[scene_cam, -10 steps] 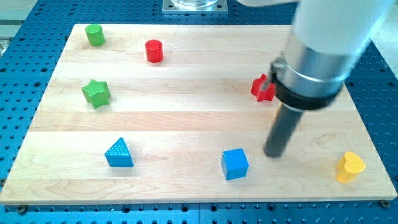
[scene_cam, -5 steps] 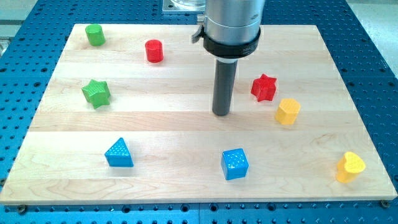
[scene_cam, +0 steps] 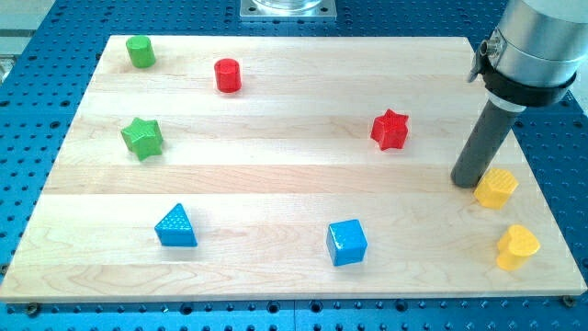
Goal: Move the yellow hexagon above the yellow heart
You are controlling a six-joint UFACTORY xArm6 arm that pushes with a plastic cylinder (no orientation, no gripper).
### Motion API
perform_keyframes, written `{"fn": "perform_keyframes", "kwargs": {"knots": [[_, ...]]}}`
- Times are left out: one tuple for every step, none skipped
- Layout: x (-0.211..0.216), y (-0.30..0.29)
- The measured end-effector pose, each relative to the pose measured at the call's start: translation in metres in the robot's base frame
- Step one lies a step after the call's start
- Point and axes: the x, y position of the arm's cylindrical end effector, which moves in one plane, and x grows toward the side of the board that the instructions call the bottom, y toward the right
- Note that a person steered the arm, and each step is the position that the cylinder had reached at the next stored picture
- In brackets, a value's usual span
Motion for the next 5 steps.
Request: {"fn": "perform_keyframes", "kwargs": {"knots": [[-0.012, 0.021], [-0.003, 0.025], [0.026, 0.018], [-0.004, 0.018], [-0.026, -0.004]]}}
